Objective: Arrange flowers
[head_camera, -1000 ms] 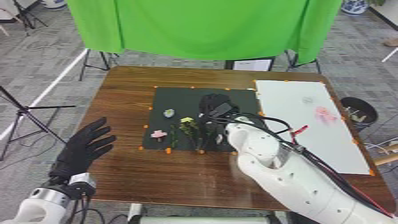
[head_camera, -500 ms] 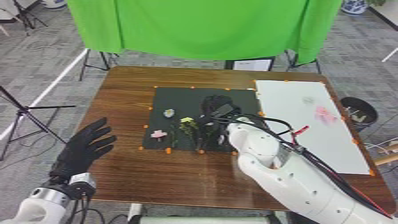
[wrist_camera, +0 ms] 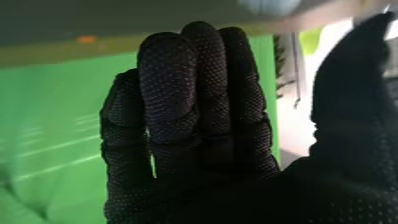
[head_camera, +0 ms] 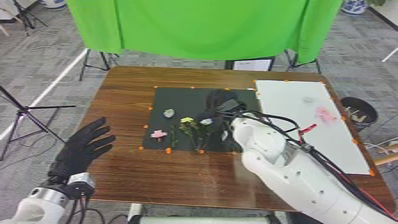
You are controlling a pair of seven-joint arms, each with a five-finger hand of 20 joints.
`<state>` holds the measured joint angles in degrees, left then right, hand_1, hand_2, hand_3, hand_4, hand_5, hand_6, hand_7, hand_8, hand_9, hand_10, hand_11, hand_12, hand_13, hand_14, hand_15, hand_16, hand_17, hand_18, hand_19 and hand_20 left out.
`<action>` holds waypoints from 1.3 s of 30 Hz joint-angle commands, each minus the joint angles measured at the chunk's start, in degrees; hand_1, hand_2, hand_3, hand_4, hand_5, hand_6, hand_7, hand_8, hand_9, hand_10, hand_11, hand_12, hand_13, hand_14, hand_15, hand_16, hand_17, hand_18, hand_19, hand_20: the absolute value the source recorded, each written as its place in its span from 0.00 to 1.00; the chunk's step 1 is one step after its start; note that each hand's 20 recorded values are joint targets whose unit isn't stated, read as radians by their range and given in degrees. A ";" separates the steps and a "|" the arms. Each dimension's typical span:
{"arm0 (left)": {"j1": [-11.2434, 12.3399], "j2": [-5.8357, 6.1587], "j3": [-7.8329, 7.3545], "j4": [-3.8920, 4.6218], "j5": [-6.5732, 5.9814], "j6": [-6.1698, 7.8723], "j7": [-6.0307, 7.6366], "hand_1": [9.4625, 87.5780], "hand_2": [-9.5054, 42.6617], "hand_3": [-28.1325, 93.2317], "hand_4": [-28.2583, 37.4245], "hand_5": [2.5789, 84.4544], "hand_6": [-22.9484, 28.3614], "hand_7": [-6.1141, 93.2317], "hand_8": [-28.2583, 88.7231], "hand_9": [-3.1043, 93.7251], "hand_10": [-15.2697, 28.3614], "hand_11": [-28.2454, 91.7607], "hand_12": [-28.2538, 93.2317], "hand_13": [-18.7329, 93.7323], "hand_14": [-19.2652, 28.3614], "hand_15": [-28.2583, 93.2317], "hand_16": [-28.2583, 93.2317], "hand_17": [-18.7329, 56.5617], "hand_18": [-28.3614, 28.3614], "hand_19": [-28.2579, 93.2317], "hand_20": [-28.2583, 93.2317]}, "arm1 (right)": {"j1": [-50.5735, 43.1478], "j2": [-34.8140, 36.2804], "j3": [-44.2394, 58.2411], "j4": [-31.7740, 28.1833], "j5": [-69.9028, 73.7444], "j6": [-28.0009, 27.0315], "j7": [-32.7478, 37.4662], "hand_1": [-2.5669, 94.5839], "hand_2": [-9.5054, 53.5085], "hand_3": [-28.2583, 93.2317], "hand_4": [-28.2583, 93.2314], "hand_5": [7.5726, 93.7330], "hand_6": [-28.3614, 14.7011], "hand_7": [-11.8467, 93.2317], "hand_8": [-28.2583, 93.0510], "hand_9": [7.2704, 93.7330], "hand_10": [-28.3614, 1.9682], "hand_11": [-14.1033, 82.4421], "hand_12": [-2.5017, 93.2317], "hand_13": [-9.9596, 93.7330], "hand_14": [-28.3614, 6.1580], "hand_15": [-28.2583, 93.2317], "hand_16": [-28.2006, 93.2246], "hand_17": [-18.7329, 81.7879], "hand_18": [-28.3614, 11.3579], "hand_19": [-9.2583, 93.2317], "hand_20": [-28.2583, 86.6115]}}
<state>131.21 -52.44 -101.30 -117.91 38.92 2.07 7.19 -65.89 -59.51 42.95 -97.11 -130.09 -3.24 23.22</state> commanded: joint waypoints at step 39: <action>1.69 -0.53 -0.77 -0.55 -0.09 -0.04 -0.04 0.22 0.18 0.82 0.01 0.30 0.52 0.28 0.14 0.27 0.63 0.44 0.36 0.34 0.76 0.53 0.22 0.12 0.89 0.57 0.31 | -8.29 19.02 19.24 10.96 7.39 -8.00 21.39 0.30 0.00 0.99 0.00 0.31 0.55 0.51 0.09 0.41 0.51 0.42 0.25 0.59 0.59 0.52 0.35 0.30 0.22 0.71 0.52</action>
<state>132.45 -52.95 -102.00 -118.16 38.93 2.15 7.41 -73.78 -40.38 62.99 -87.52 -122.80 -12.41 43.93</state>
